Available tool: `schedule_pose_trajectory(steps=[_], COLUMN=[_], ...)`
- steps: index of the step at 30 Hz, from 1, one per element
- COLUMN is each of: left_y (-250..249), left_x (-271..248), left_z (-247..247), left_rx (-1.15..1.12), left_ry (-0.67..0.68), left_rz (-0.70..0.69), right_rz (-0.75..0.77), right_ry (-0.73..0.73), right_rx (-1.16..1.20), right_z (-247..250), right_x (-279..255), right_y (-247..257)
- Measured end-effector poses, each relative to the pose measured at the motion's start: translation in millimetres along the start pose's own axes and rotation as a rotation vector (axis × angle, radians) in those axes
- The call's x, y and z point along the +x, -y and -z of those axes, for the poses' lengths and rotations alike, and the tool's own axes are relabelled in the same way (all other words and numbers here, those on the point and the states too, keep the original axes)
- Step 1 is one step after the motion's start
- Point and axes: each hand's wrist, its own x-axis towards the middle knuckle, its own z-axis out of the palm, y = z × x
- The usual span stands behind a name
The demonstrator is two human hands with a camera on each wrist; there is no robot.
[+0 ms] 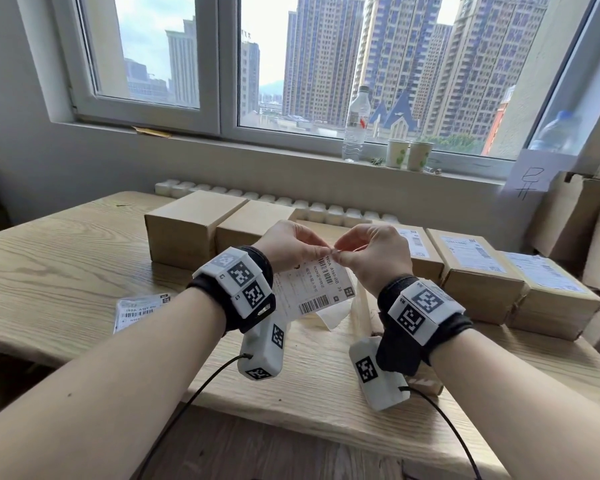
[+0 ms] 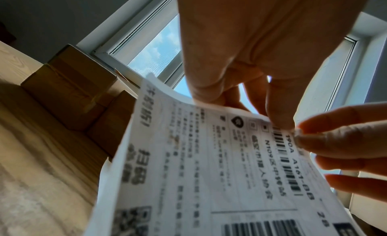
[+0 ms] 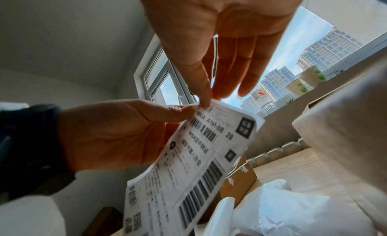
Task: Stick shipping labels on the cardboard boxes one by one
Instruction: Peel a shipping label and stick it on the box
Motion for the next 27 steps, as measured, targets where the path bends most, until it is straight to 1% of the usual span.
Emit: schedule_pose_trajectory(steps=[6, 11, 15, 17, 20, 27], left_y=[0, -1, -1, 0, 5, 35], left_x=[-1, -1, -1, 0, 2, 7], left_z=[-3, -6, -7, -6, -2, 11], left_rx=[0.001, -0.016, -0.001, -0.032, -0.069, 0.057], left_ry=[-0.004, 0.018, -0.007, -0.020, -0.064, -0.185], left_rz=[0.006, 0.014, 0.014, 0.042, 0.094, 0.179], right_rz=[-0.044, -0.048, -0.042, -0.049, -0.070, -0.070], right_ry=[0.002, -0.002, -0.005, -0.004, -0.006, -0.037], right_rx=[0.014, 0.048, 0.064, 0.071, 0.104, 0.165], right_z=[2, 1, 1, 2, 3, 13], right_x=[-1, -4, -6, -6, -5, -3], right_y=[0, -1, 0, 0, -2, -3])
